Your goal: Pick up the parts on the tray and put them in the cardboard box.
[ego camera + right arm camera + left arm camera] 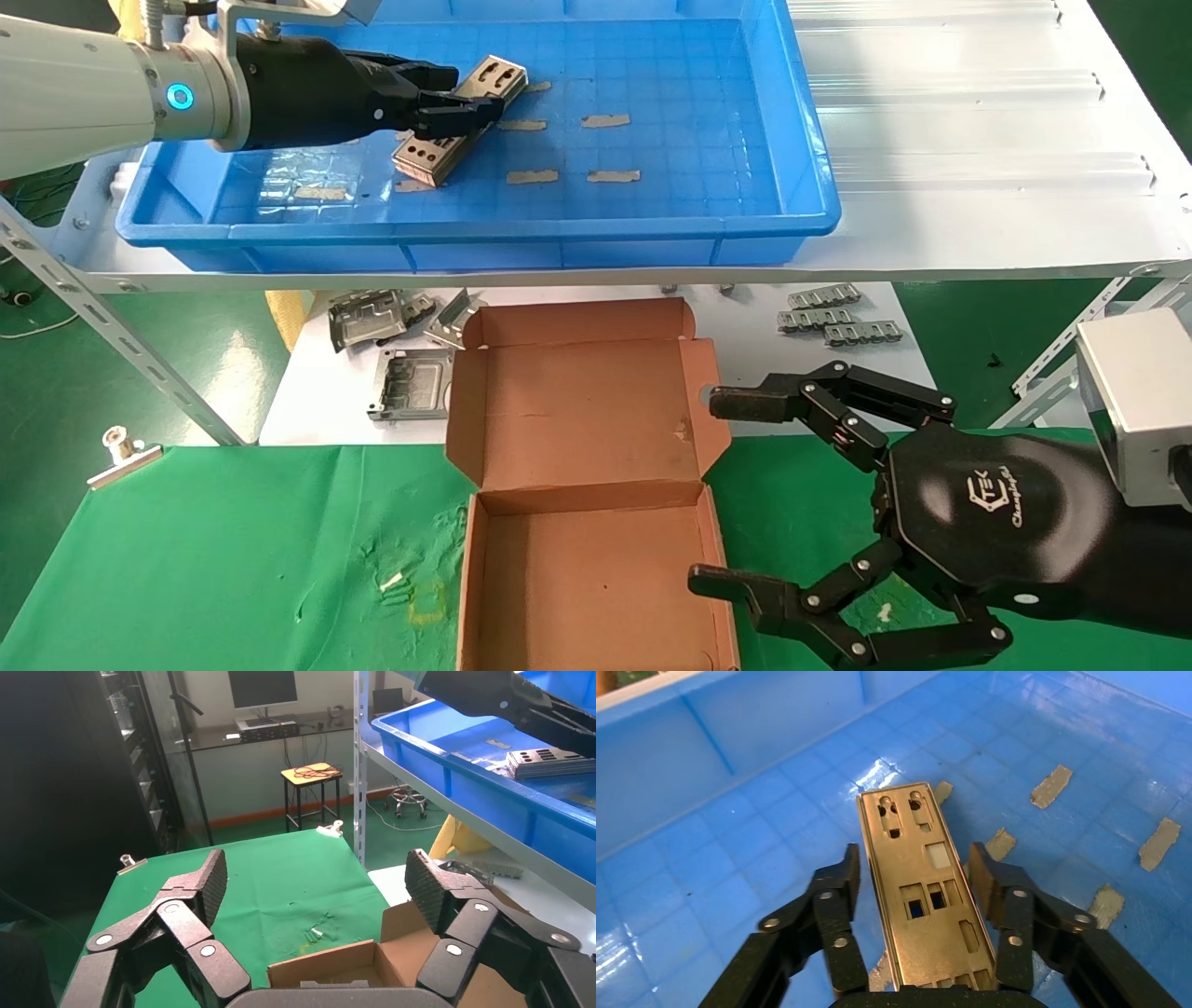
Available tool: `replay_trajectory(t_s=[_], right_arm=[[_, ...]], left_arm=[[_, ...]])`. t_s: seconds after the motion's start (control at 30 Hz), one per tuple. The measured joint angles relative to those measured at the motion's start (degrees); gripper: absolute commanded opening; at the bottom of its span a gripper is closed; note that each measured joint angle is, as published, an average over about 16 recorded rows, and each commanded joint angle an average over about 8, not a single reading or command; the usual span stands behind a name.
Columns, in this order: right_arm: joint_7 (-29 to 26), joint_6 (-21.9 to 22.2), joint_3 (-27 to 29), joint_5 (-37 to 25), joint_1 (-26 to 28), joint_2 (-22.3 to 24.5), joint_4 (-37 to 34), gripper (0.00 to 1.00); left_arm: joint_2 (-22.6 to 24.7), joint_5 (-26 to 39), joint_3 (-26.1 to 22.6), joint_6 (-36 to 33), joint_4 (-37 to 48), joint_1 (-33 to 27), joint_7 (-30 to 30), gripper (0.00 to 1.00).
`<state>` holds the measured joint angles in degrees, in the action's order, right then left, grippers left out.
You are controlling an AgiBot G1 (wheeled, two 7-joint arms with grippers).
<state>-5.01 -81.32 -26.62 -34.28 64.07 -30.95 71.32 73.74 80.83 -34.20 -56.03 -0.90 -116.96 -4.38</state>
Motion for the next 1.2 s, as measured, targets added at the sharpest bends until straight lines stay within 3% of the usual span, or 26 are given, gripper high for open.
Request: replay_trajectory(t_s=[1.2], right_arm=[[0.0, 0.0, 0.0, 0.0, 0.0, 0.0, 0.0, 1.00]], left_arm=[[-1.3, -0.1, 0.1, -3.1, 0.8, -2.5, 0.3, 0.00]])
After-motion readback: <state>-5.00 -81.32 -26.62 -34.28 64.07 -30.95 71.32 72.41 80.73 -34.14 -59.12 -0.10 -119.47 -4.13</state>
